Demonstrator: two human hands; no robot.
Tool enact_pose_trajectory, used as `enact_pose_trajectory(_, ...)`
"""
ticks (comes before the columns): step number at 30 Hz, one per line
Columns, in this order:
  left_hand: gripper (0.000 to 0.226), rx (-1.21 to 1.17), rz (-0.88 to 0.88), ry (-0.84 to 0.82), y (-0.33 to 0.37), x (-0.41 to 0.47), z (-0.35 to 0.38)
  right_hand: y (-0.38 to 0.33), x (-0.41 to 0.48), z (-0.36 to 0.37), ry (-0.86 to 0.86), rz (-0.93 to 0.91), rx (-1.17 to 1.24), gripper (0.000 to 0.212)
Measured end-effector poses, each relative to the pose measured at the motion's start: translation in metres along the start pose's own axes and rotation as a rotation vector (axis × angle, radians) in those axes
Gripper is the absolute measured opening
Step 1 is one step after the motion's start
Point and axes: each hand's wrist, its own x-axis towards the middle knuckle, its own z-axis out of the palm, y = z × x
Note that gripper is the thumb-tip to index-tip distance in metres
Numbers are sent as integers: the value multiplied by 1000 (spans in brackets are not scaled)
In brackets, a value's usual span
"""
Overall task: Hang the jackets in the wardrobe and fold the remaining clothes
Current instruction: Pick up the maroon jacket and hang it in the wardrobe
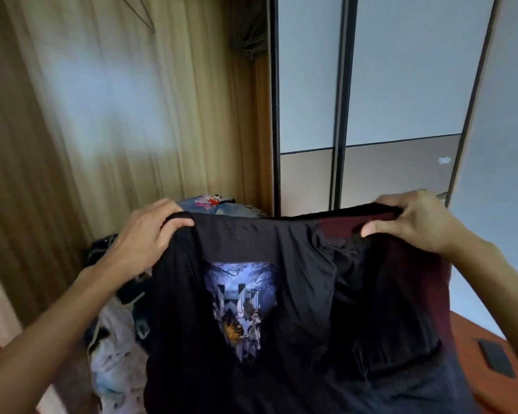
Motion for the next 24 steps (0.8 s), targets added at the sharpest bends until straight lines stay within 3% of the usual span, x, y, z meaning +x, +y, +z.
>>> enact_pose_trajectory(2,28,45,-79,8,-5,13,-19,-5,23,13,24,-5,85,26)
enact_pose_trajectory(5,28,64,-217,33,-20,23,-36,-10,58,37,71,-31,232,48)
enact_pose_trajectory(7,41,52,-291,64,-33,29,-46,-14,80,59,91,-18,313,59)
enact_pose_trajectory(11,56,285,-221,57,-60,41,-72,-30,127,103,184,-27,269,70)
enact_pose_trajectory(15,60,353,-289,143,-92,53,-94,-61,183,131,217,-108,256,44)
enact_pose_trajectory(21,58,192,-493,315,-134,77,-124,-120,265,157,245,-244,428,26)
enact_pose_trajectory(24,60,109,-534,365,-147,95,-133,-156,300,164,299,-319,530,32)
